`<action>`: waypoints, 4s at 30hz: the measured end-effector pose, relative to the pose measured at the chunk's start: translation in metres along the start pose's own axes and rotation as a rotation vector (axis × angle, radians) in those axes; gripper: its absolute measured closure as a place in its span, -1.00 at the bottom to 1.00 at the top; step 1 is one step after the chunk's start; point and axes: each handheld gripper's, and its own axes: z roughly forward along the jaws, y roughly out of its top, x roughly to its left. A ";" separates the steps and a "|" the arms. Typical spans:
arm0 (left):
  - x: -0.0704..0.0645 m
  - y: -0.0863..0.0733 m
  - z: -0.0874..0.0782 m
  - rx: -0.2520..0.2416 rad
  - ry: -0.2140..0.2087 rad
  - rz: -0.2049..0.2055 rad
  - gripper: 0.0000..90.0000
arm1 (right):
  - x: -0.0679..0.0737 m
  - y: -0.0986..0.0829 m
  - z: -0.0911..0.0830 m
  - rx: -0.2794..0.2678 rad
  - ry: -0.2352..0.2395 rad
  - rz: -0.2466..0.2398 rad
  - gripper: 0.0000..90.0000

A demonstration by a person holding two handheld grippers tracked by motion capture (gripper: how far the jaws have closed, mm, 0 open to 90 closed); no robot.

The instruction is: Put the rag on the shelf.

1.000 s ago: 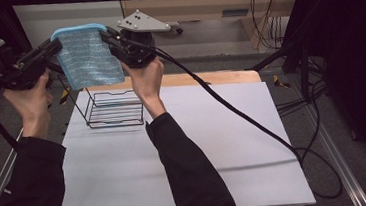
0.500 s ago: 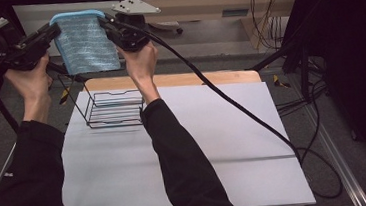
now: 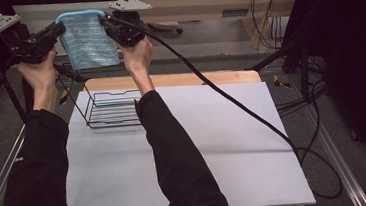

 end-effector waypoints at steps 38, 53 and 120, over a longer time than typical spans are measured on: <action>0.021 -0.061 -0.052 0.079 -0.153 0.035 0.77 | 0.029 -0.041 -0.026 0.183 0.157 -0.094 0.80; 0.008 -0.050 -0.082 0.111 -0.120 0.055 0.63 | 0.036 -0.050 -0.044 0.252 0.200 -0.142 0.80; -0.008 -0.032 -0.086 0.204 -0.140 0.022 0.98 | 0.056 -0.093 -0.036 0.405 0.301 -0.108 0.69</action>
